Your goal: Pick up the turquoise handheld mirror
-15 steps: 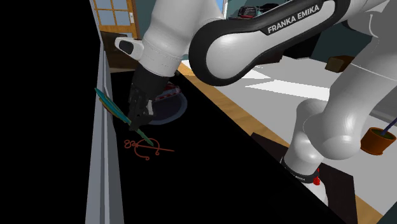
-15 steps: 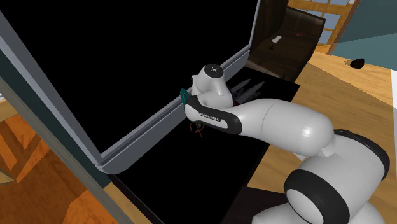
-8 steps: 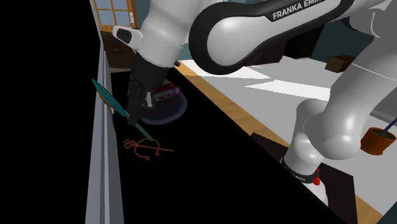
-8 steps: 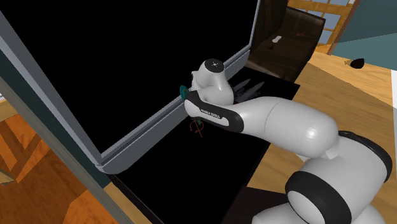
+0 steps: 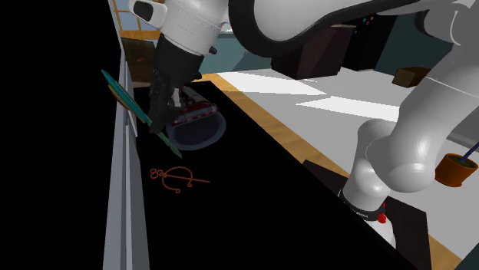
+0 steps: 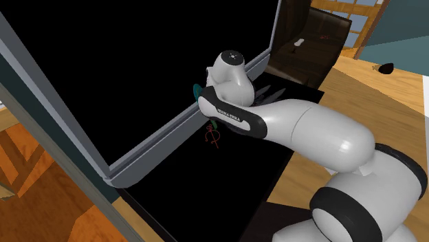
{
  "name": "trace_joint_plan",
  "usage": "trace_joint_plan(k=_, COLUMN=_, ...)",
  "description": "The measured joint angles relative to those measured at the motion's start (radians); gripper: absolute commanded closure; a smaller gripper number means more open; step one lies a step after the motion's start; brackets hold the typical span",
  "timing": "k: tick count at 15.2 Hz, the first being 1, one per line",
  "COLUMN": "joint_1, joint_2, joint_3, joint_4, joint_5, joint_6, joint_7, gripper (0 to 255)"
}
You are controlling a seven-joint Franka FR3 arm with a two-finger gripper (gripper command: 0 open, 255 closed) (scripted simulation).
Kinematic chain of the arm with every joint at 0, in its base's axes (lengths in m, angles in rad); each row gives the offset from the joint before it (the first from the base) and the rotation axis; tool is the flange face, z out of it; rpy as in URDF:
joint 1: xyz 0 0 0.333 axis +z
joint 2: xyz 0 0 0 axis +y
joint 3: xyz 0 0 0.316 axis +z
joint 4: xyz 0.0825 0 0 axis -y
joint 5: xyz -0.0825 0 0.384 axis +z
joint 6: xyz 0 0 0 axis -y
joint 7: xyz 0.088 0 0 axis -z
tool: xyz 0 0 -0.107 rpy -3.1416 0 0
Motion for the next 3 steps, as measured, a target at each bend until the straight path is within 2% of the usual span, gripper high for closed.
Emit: trace_joint_plan(k=3, joint_1=-0.001, joint_2=-0.002, joint_3=-0.002, joint_4=0.033, joint_5=-0.001, joint_6=-0.034, joint_7=0.001, gripper=255)
